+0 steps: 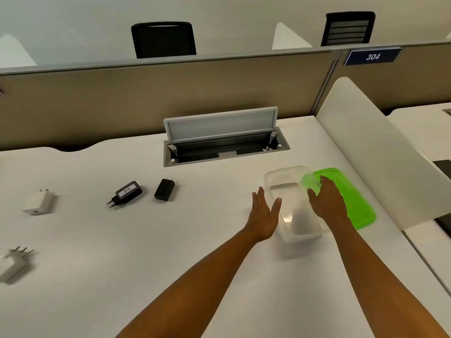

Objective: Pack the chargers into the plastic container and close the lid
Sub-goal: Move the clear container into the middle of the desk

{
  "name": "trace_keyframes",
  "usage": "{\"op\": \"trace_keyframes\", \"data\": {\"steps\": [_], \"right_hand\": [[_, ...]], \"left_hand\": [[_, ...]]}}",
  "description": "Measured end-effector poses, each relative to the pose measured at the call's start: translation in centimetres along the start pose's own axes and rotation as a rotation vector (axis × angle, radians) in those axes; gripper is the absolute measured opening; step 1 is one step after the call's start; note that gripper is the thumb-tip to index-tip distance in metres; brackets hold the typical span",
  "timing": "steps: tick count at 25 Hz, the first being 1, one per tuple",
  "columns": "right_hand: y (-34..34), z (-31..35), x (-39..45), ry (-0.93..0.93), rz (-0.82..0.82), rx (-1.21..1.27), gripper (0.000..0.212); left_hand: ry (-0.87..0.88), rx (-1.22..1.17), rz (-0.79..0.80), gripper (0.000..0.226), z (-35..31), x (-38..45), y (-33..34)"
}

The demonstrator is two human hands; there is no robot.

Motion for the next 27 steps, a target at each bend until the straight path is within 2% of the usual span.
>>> {"op": "trace_keyframes", "data": {"steps": [4, 8, 16, 21, 27], "right_hand": [[0.1, -0.7, -0.8, 0.060, 0.052, 0.016, 0.045], [-0.1, -0.3, -0.3, 0.070, 0.029, -0.001, 0.037], [0.7, 1.8, -3.4, 0.097, 0.029, 0.167, 0.036], [2.4, 6.4, -7.3, 0.017, 0.045, 0.201, 0.032], [5.7, 14.0, -11.6, -0.055, 0.123, 0.331, 0.031]], "left_hand": [[-0.038, 0.006, 0.109, 0.076, 0.0, -0.2, 1.5], [-0.040, -0.033, 0.098, 0.073, -0.3, -0.2, 1.3], [0.060, -0.109, -0.030, 0.064, 1.6, -2.9, -1.7], [0.090, -0.198, -0.111, 0.057, 4.8, -6.1, -6.6], [0.029, -0.310, -0.314, 0.051, 9.5, -11.5, -12.2]]}}
Point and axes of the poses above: each hand's wrist, its own x-axis towards the middle knuckle, its own y-axis out of the palm, z = x × y, the point moved 3 cm from there along x, towards the middle knuckle, and after that the axes turned 6 degrees about -y, right-handed, at the moved point
